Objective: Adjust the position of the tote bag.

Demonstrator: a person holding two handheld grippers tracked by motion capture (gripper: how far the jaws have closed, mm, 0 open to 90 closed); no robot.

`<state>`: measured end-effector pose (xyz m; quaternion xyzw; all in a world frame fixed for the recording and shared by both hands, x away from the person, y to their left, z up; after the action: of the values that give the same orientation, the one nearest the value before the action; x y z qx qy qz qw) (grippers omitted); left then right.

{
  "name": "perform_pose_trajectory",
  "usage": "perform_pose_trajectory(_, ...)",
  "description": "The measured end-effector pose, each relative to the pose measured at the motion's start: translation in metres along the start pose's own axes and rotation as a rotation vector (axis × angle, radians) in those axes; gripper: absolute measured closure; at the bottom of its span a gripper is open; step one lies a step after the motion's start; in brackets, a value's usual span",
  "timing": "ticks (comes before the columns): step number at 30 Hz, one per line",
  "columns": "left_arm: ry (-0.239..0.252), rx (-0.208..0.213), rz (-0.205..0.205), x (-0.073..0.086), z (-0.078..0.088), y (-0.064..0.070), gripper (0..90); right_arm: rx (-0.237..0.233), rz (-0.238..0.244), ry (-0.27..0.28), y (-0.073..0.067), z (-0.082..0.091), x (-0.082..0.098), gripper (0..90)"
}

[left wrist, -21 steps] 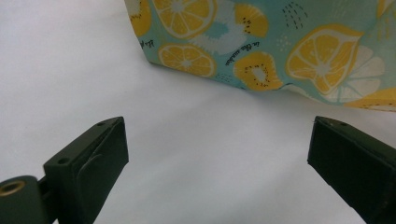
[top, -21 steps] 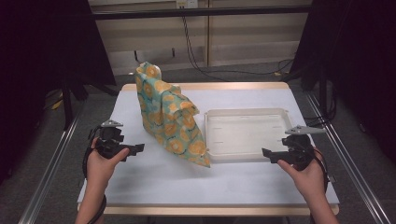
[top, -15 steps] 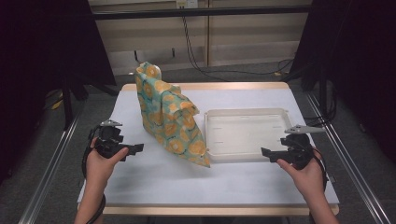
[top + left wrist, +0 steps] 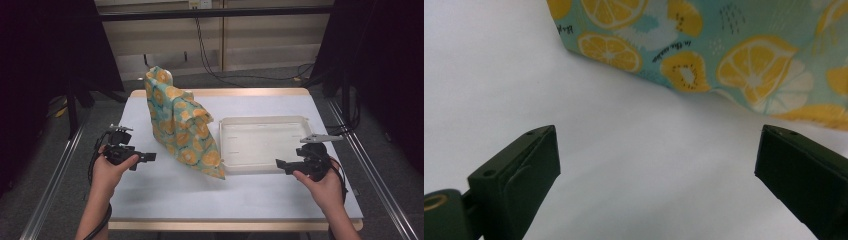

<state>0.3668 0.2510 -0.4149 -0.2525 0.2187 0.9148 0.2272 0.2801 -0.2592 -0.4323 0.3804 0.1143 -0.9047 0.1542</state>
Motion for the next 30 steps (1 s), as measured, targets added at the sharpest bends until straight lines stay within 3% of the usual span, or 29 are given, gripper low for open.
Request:
perform_pose_trajectory(5,0.016,0.002,0.038,-0.017,0.007,0.002,3.9,-0.004,-0.001,-0.001,0.000,0.001,0.000,12.3)
perform_pose_trajectory(11,0.034,0.003,0.034,-0.033,0.020,0.004,3.6,-0.003,-0.006,0.003,0.001,0.002,0.001,12.3)
perform_pose_trajectory(12,0.043,0.024,0.043,-0.037,0.023,0.005,3.6,-0.003,-0.006,0.003,0.001,0.002,0.001,12.3)
perform_pose_trajectory(21,0.034,0.013,0.038,-0.073,0.039,0.016,3.6,-0.002,-0.003,-0.005,0.001,0.001,0.001,12.3)
perform_pose_trajectory(24,0.018,0.000,0.030,-0.078,0.042,0.016,3.7,0.000,-0.006,-0.006,0.001,0.002,0.001,12.3)
perform_pose_trajectory(27,0.008,0.018,0.042,-0.086,0.044,0.018,3.7,-0.003,-0.004,-0.003,0.001,0.002,0.001,12.3)
perform_pose_trajectory(28,-0.004,-0.003,0.038,-0.091,0.046,0.017,3.7,-0.005,0.004,-0.004,0.001,0.001,0.001,12.3)
perform_pose_trajectory(30,0.000,-0.006,0.049,-0.093,0.048,0.016,3.7,-0.004,0.000,-0.007,0.000,0.001,0.001,12.3)
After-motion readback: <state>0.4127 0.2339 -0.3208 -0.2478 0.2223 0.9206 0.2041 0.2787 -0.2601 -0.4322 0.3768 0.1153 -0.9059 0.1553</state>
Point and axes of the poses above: each handheld gripper's, and its own axes: z roughly backward along the jaws, x roughly out of its underside, y roughly to its right, the point moved 2 cm from there along -z, roughly forward along the jaws, and after that the axes turned 3 degrees about x, right-handed, at the moved point
